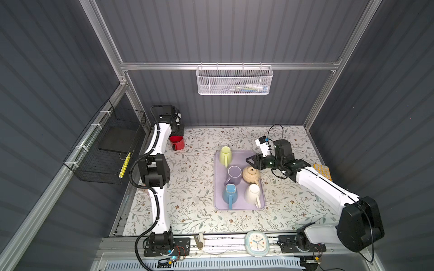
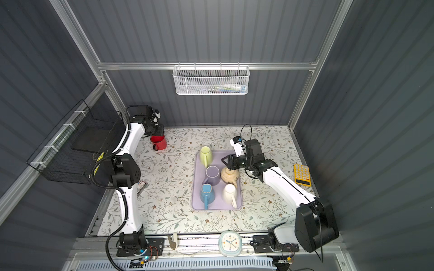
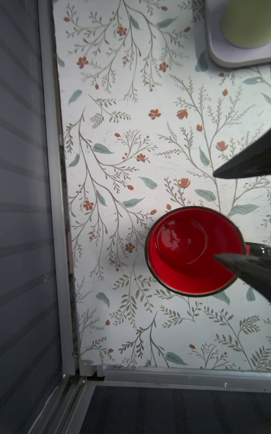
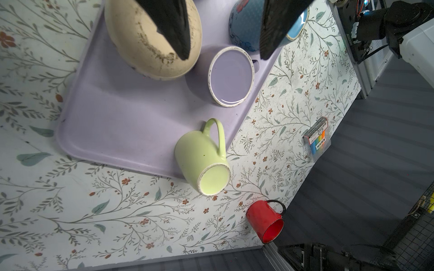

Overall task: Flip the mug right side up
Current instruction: 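Open the left gripper and lift it off the upright red mug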

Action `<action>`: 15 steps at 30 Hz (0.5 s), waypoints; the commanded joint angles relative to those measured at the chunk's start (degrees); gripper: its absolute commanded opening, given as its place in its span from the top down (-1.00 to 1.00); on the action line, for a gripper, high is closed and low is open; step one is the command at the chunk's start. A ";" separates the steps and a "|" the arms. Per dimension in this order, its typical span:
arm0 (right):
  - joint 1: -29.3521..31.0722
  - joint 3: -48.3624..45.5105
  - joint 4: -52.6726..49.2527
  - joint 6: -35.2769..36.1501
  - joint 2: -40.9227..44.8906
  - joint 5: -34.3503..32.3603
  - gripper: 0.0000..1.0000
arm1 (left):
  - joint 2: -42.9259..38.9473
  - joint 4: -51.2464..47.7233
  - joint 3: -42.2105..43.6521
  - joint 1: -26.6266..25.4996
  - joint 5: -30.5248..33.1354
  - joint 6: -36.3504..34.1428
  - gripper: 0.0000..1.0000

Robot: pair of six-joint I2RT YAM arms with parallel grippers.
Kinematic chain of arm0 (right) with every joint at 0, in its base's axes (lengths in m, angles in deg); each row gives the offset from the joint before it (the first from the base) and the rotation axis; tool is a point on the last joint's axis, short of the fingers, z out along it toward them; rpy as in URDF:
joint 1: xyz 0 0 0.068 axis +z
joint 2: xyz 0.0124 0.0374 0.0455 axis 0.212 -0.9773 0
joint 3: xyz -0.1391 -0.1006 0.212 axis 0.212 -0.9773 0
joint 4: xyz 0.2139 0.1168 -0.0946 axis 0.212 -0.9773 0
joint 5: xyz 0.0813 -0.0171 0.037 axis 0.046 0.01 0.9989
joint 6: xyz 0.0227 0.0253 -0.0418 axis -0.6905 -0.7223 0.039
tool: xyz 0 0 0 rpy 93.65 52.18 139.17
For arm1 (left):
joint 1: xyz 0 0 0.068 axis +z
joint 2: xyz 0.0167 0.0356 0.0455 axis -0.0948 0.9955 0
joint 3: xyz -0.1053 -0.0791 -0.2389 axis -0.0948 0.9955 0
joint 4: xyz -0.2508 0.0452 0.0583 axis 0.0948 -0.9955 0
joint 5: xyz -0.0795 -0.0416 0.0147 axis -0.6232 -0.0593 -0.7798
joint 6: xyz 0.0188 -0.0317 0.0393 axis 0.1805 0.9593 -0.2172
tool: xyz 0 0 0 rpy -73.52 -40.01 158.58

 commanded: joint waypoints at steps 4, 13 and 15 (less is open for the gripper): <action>0.77 3.17 -1.85 1.41 -1.66 -0.10 -0.01 | -7.85 0.28 4.61 -0.75 -1.20 -0.77 -0.04; 1.16 6.61 -4.77 1.65 -3.84 -1.63 -0.01 | -20.98 1.64 13.94 -3.08 0.27 -1.25 -0.05; 1.23 7.68 -5.66 1.00 -4.92 -2.15 -0.01 | -24.54 2.50 17.65 -3.69 0.23 -1.46 -0.05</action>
